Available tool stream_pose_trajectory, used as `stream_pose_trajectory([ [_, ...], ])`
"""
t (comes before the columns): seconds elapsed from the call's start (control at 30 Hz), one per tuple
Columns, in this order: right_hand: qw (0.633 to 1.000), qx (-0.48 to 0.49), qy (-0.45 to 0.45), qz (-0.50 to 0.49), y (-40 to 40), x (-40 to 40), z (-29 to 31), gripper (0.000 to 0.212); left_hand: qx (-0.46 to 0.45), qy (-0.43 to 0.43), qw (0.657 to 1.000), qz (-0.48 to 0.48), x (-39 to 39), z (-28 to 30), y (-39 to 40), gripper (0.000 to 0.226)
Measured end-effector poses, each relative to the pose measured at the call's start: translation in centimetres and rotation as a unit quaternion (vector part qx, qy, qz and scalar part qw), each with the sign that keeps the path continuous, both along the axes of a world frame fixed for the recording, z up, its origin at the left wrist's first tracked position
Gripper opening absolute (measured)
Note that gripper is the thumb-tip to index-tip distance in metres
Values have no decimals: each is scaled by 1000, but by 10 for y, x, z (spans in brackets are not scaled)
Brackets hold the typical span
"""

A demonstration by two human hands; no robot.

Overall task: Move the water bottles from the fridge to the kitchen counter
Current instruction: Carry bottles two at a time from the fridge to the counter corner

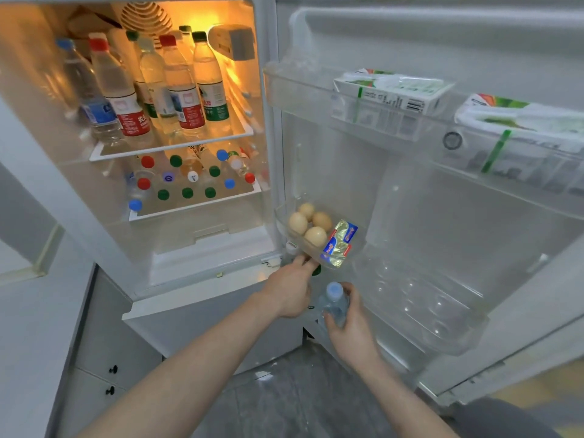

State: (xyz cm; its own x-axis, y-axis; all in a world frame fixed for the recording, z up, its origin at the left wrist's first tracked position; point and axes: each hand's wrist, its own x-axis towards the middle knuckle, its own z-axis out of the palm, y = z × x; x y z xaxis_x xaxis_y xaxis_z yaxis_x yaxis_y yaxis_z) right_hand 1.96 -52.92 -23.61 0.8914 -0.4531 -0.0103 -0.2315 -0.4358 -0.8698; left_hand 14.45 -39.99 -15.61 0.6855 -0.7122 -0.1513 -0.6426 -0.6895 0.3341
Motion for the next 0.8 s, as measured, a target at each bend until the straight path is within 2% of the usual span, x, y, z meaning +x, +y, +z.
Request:
stream_pose_trajectory([
  [0.17, 1000, -9, -8, -2, 1, 5, -7, 62, -29, -20, 999, 14, 3, -10, 0, 70],
  [0.37, 999, -33, -29, 23, 0, 7, -15, 66, -59, -34, 997, 35, 0, -24, 12, 36],
  [0.6, 999, -31, -34, 15, -9, 2, -16, 74, -117, -55, 989, 66, -13, -33, 14, 32],
  [0.8, 999, -27, -33, 11, -14, 0, -5, 60, -140, -44, 985, 91, -25, -30, 14, 25],
])
